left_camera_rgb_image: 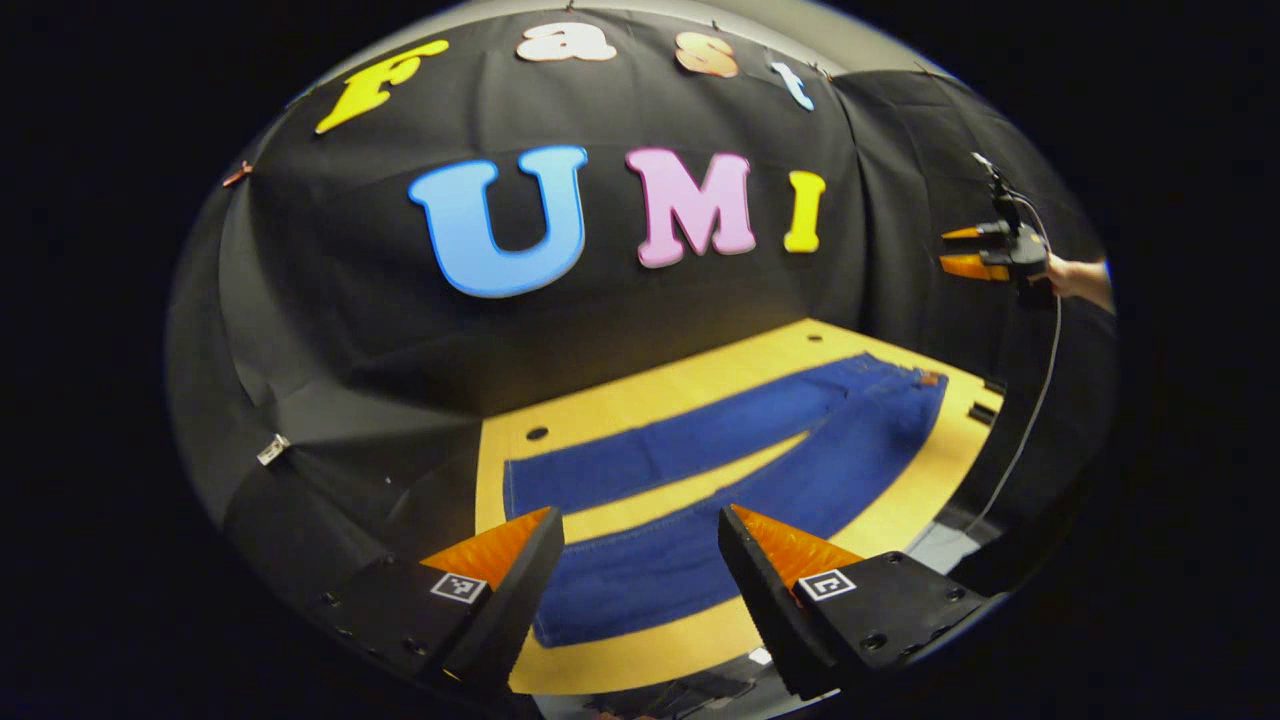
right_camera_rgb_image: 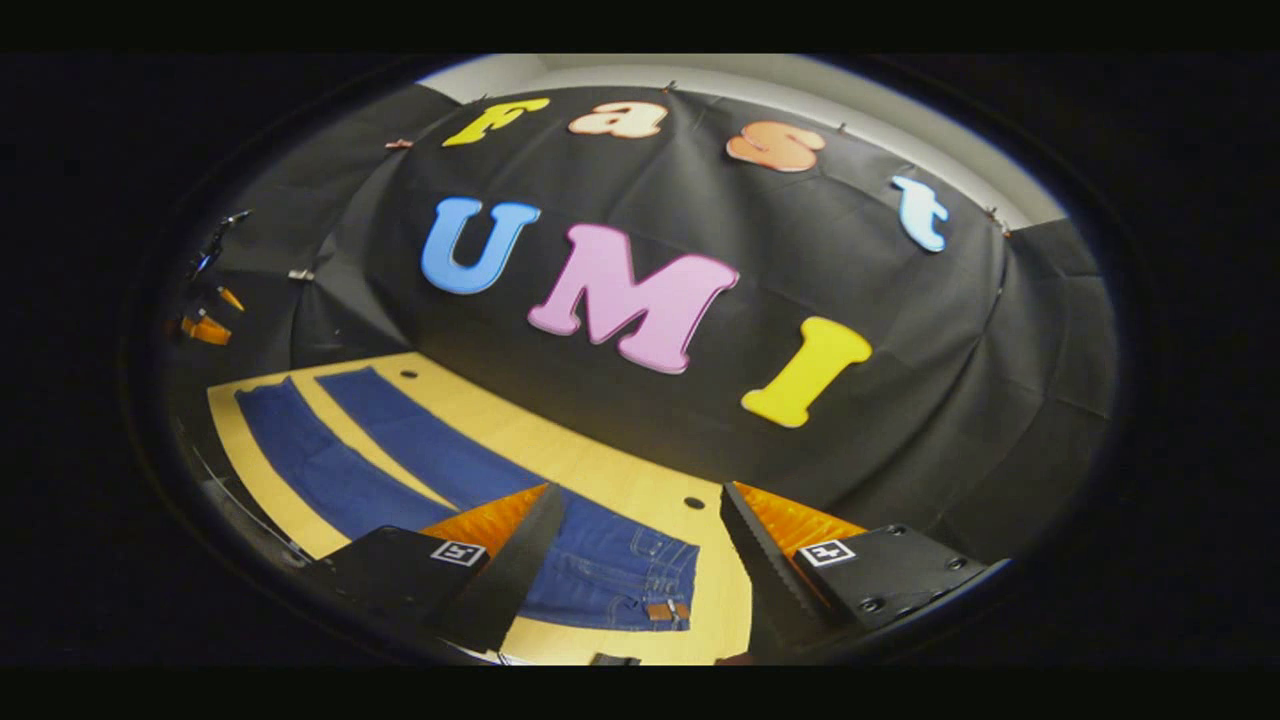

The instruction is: Grasp the waist and the cuffs of the jeans and fold them to make the two legs overlap; first hold the waist and fold one-third of the jeans toward the cuffs, then hold the cuffs and fold the remaining one-third in the same direction to finish folding.

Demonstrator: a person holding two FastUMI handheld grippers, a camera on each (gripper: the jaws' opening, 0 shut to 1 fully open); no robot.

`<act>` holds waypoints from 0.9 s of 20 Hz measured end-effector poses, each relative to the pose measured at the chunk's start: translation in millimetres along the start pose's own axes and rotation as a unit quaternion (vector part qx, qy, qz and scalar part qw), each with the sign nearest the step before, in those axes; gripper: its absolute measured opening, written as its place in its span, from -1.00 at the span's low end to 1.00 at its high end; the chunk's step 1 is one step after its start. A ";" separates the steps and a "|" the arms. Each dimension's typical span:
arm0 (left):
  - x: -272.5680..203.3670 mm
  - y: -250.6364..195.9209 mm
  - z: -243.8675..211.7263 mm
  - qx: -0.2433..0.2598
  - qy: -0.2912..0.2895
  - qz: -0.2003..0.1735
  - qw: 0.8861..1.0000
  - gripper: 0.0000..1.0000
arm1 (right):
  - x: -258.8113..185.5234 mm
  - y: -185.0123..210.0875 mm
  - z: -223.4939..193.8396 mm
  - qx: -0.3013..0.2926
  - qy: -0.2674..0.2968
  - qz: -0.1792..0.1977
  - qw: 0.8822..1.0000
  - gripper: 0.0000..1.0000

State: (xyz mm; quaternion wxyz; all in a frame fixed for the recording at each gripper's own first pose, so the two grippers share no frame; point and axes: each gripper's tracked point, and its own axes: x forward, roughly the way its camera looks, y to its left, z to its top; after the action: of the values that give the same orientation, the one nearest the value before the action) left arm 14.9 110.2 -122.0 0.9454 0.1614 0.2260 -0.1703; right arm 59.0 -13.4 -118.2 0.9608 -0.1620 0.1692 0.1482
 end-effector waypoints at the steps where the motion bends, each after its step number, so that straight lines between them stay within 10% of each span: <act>1: 8.8 4.8 -19.8 0.017 0.026 -0.012 0.999 0.94 | -3.1 3.2 -42.2 -0.017 0.037 0.007 0.999 0.90; 10: 58.5 36.6 -130.7 0.134 0.210 -0.110 0.962 0.95 | 19.6 53.8 -192.1 -0.097 0.203 0.133 0.965 0.94; 18: 95.9 52.0 -185.3 0.213 0.327 -0.167 0.905 0.95 | 41.6 79.8 -285.3 -0.190 0.329 0.296 0.876 0.94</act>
State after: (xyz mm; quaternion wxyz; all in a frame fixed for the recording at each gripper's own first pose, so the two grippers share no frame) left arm 47.0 203.4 -313.0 0.7190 0.3656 0.5048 -0.3076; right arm -9.8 -34.8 -408.6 0.7114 -0.3231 0.4847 0.3932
